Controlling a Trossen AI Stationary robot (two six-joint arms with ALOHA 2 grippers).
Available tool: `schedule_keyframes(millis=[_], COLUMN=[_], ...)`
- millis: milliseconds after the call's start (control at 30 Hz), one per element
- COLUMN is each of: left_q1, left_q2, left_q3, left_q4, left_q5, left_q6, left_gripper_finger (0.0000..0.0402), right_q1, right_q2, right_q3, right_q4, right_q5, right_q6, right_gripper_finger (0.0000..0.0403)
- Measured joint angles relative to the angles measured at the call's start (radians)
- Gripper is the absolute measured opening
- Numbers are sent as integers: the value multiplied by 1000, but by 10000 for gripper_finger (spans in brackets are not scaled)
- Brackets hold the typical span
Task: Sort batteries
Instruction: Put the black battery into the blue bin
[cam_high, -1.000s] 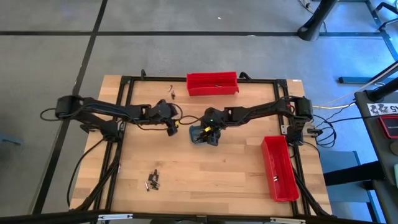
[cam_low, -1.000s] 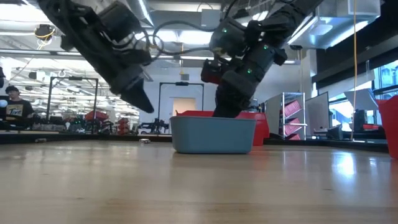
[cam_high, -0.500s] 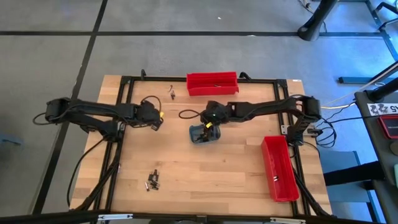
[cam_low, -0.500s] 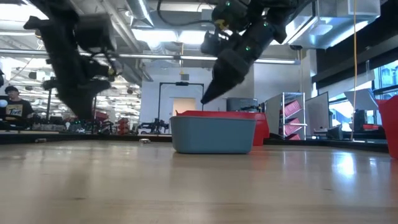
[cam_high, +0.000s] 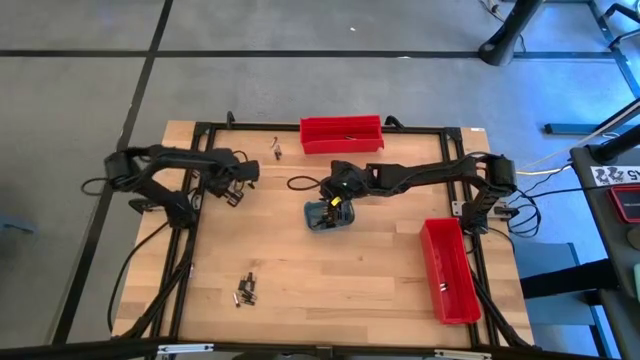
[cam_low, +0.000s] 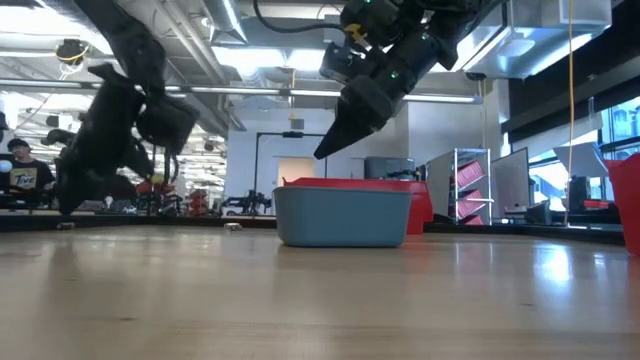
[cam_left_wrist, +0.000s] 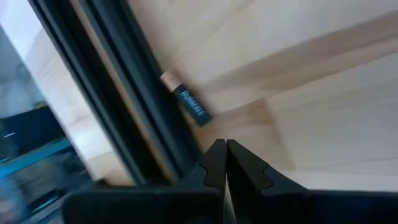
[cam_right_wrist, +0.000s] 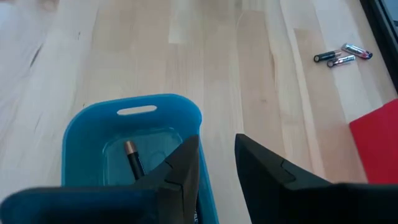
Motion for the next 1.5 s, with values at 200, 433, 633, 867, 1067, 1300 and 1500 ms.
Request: schedule_keyframes(millis=[200, 433, 633, 867, 1067, 1300, 1500], left_q1=[71, 127, 129, 82, 82, 235, 348], left_q2=[167, 323, 342, 281, 228, 225, 225], left_q3=[23, 49, 99, 181, 209, 218, 304], left_q4=[-43, 17, 33, 47, 129, 208, 198], left_q5=[0, -33, -91, -148, -150, -149, -113], left_q6=[42, 128, 177, 225, 343, 530, 704], left_gripper_finger=[2, 2, 1, 1, 3, 53, 147], right_q1=[0, 0, 0, 0, 0, 0, 0], right_q2=[0, 0, 0, 1, 1, 1, 1], right_q3=[0, 0, -6, -49, -55, -55, -55], right_q4=[-3, -7, -30, 7, 7, 11, 38], right_q5=[0, 0, 0, 0, 0, 0, 0], right_q6=[-8, -10, -9, -7, -7, -7, -7], right_gripper_finger=[106, 106, 106, 106, 106, 106, 106])
